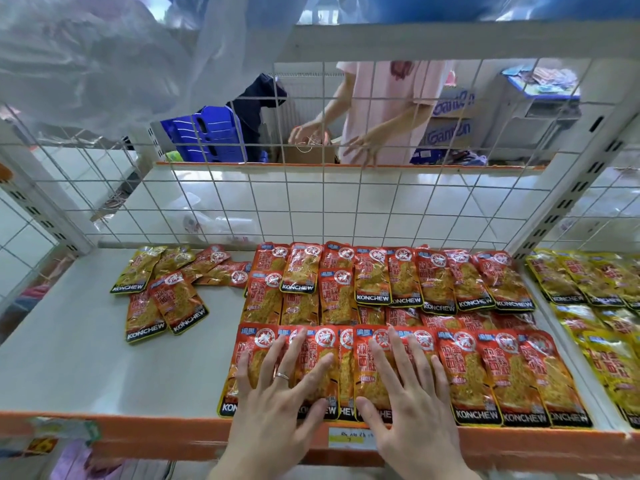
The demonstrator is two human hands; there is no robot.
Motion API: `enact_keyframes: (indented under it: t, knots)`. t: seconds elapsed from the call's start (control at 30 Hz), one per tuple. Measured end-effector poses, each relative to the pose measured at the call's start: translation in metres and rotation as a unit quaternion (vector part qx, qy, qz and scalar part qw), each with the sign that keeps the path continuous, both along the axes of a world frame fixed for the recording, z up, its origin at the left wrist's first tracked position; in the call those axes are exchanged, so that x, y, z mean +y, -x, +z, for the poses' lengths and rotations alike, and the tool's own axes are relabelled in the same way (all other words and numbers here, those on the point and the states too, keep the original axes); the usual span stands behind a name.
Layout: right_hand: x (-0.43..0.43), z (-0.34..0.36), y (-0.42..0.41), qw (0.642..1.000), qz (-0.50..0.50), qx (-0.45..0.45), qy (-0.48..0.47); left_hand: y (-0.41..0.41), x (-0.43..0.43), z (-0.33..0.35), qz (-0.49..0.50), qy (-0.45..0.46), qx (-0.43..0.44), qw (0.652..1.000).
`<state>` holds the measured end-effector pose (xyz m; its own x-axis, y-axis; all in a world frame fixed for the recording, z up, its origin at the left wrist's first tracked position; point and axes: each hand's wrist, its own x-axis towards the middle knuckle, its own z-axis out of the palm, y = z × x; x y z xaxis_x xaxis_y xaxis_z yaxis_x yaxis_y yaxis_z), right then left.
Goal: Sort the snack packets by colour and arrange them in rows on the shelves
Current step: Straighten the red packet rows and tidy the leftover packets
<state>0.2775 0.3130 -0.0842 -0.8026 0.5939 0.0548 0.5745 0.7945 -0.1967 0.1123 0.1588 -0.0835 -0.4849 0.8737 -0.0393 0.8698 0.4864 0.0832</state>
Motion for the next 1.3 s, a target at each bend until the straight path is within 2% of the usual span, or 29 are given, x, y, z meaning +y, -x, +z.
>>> enact_keyframes:
  t: [0.6,0.8,1.0,1.3]
  knots:
    - [0.000,-0.001,0.000,1.000,0.005,0.002,-0.008,0.000,0.000,-0.004,0.000,0.023,0.016,1.000]
    - [-0.001,0.000,-0.004,0.998,0.018,0.059,0.006,-0.002,0.000,-0.004,-0.015,0.006,0.044,0.999]
    - [-0.002,0.014,-0.014,0.993,-0.025,0.112,0.011,-0.007,0.005,0.016,-0.035,-0.052,0.011,0.998]
    - [-0.018,0.050,-0.047,0.977,-0.153,0.150,-0.016,-0.009,0.039,0.051,-0.166,-0.131,-0.052,0.976]
